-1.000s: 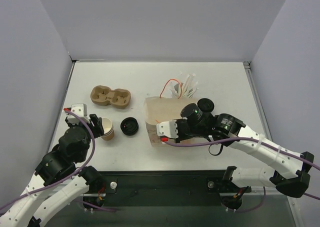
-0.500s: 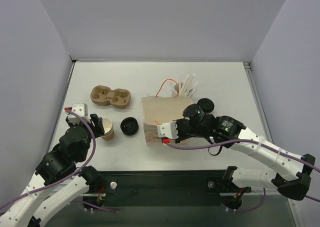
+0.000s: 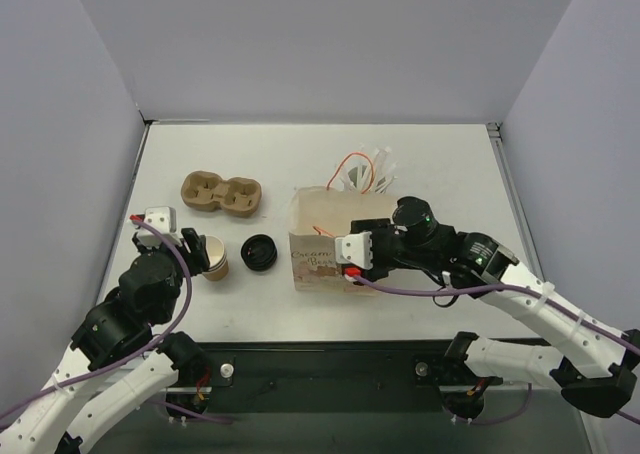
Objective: Pack the takeout coffee
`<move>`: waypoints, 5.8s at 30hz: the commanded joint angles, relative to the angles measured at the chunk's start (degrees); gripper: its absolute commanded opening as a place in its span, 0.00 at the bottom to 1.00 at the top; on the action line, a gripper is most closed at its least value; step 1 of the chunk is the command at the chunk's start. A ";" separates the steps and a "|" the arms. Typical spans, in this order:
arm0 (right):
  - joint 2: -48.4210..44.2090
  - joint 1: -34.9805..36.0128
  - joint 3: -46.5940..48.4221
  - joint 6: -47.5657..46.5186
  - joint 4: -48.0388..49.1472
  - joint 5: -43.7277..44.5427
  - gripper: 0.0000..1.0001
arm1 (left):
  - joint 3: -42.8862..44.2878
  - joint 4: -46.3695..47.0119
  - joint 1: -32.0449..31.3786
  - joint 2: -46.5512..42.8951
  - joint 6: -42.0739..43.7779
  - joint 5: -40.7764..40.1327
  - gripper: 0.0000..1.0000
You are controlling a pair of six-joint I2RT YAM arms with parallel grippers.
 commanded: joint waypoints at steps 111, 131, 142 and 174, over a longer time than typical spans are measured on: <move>-31.61 1.54 -16.21 63.97 -2.62 31.65 0.60 | 40.64 11.82 36.93 79.29 19.23 37.10 0.51; -31.08 1.54 -15.25 63.36 -2.62 31.83 0.60 | 41.70 10.07 37.45 84.74 16.85 38.07 0.52; -31.25 1.54 -15.25 63.09 -2.79 32.27 0.61 | 42.66 9.27 37.45 84.92 16.59 39.21 0.49; -31.52 1.54 -15.77 63.09 -2.80 32.36 0.61 | 42.05 10.94 35.87 86.50 17.99 39.57 0.65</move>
